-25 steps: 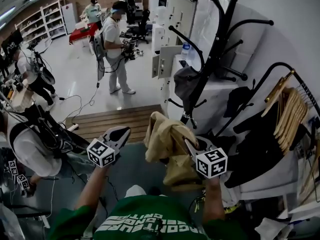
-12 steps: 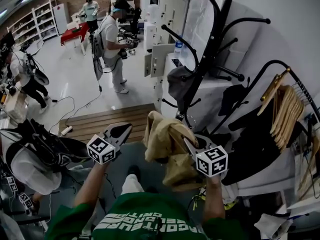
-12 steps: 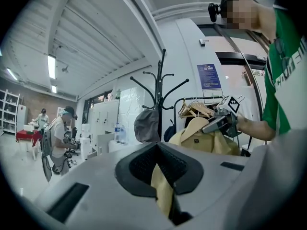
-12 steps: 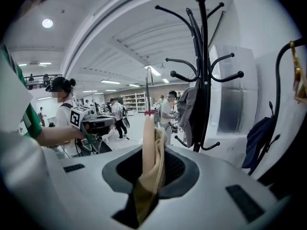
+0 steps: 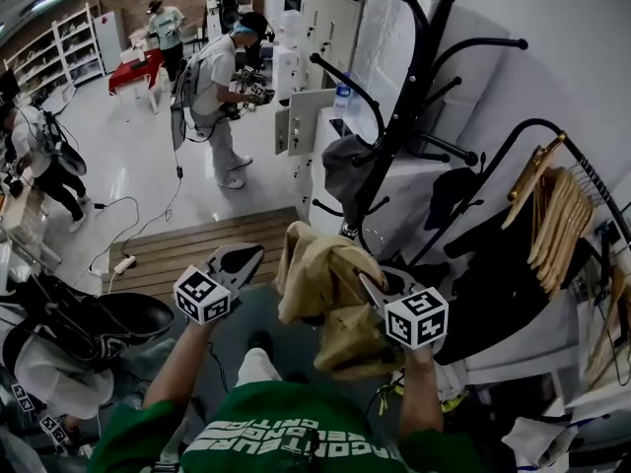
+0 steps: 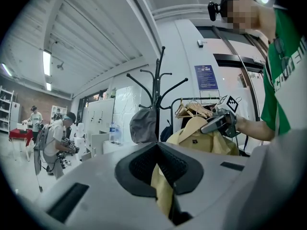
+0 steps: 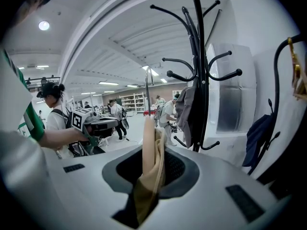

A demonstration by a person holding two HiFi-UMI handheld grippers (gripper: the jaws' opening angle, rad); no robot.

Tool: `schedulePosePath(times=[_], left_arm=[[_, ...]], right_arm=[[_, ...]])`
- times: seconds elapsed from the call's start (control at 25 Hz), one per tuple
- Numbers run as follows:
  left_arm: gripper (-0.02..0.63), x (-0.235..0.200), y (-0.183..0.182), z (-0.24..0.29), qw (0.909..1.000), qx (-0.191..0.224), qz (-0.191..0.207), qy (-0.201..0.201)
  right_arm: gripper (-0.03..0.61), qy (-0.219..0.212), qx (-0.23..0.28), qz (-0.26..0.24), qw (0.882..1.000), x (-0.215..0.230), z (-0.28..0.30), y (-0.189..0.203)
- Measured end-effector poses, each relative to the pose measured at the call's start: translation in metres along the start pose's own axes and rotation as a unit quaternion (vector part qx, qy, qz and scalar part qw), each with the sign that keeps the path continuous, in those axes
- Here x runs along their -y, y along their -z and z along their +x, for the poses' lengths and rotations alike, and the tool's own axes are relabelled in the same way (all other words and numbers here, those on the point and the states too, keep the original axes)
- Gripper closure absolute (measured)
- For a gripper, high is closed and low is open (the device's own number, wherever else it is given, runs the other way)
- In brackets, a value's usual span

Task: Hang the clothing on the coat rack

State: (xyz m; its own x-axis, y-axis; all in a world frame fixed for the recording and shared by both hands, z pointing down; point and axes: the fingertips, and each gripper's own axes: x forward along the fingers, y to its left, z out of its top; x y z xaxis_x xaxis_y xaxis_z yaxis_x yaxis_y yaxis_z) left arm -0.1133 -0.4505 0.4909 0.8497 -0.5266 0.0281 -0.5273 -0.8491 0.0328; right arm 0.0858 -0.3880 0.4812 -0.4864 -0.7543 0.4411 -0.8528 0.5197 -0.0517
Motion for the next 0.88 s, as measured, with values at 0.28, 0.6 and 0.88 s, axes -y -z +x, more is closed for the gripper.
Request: schedulePosePath(times=[0.28, 0.6, 0.88], left_arm=[[0.609, 0.005, -0.001, 0.01, 0.9999, 0.0, -0.001, 0.01], [0.609, 0.003, -0.004, 0.015, 0.9999, 0.006, 0.001, 0.012], [0.609, 0.004, -0.007, 0.017, 0.9998, 0.014, -0.001, 0.014]], right_arm=[[0.506, 0.001, 0.001, 0.009, 1.0, 0.011, 0.003, -0.016], [0.506, -0.008, 0.015, -0.002, 1.0, 0.03, 0.008, -0.062], [0.506, -0.003, 0.024, -0.005, 1.0, 0.056, 0.026, -0.101]])
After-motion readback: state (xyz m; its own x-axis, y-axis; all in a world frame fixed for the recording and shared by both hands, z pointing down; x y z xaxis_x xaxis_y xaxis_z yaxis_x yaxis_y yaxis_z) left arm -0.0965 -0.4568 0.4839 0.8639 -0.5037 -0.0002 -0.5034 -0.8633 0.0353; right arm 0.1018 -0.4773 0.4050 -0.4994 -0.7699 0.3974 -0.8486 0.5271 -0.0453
